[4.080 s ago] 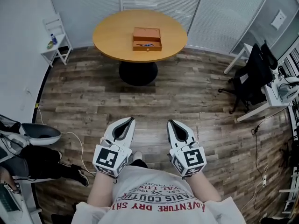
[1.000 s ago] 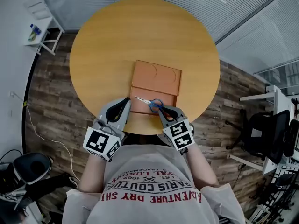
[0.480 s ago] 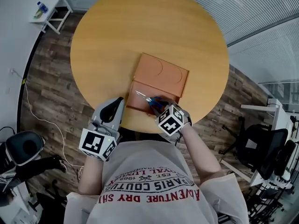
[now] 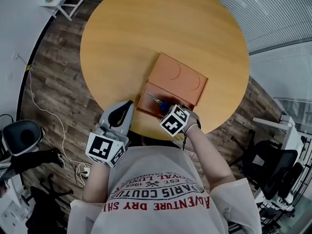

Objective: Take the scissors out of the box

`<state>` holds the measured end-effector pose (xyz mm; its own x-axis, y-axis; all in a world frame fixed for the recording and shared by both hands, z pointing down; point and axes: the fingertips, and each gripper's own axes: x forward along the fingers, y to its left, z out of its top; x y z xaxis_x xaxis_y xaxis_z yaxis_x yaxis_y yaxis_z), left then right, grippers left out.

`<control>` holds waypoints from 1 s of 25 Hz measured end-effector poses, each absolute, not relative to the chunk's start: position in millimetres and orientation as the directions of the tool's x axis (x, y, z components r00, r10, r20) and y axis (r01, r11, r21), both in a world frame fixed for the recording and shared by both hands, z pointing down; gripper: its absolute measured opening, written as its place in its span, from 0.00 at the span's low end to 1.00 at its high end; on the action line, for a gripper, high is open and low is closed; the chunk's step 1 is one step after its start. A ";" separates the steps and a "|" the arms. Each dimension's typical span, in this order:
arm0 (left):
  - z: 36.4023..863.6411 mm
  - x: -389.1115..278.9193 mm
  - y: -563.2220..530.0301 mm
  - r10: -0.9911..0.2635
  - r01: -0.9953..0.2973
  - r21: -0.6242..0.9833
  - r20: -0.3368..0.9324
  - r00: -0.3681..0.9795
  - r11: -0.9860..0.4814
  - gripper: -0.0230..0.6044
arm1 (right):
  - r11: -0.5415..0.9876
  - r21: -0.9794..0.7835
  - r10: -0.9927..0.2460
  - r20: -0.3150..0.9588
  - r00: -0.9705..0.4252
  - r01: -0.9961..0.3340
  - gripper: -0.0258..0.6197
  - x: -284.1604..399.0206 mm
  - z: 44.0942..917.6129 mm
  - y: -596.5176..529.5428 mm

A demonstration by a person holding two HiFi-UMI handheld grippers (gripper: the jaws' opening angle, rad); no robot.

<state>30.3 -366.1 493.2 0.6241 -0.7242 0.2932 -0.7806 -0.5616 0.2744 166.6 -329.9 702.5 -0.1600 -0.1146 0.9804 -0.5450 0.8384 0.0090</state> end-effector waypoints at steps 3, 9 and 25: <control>496.4 26.9 -367.8 -0.728 -0.786 0.285 0.299 0.617 -0.549 0.05 | 0.822 0.000 -0.112 0.981 -0.161 -0.570 0.24 165.6 703.3 -330.4; 498.2 20.4 -371.4 -0.737 -0.789 0.314 0.294 0.609 -0.528 0.05 | 0.801 -0.038 -0.121 0.967 -0.222 -0.598 0.19 165.8 703.7 -332.5; 485.6 25.1 -363.3 -0.737 -0.788 0.268 0.284 0.614 -0.554 0.05 | 0.782 -0.102 -0.165 0.918 -0.361 -0.615 0.18 165.6 664.9 -325.1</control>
<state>25.1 -363.3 485.6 0.6141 -0.7365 0.2836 -0.7882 -0.5538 0.2684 165.6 -325.1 664.9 -0.3610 -0.1645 0.9179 -0.6153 0.7817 -0.1019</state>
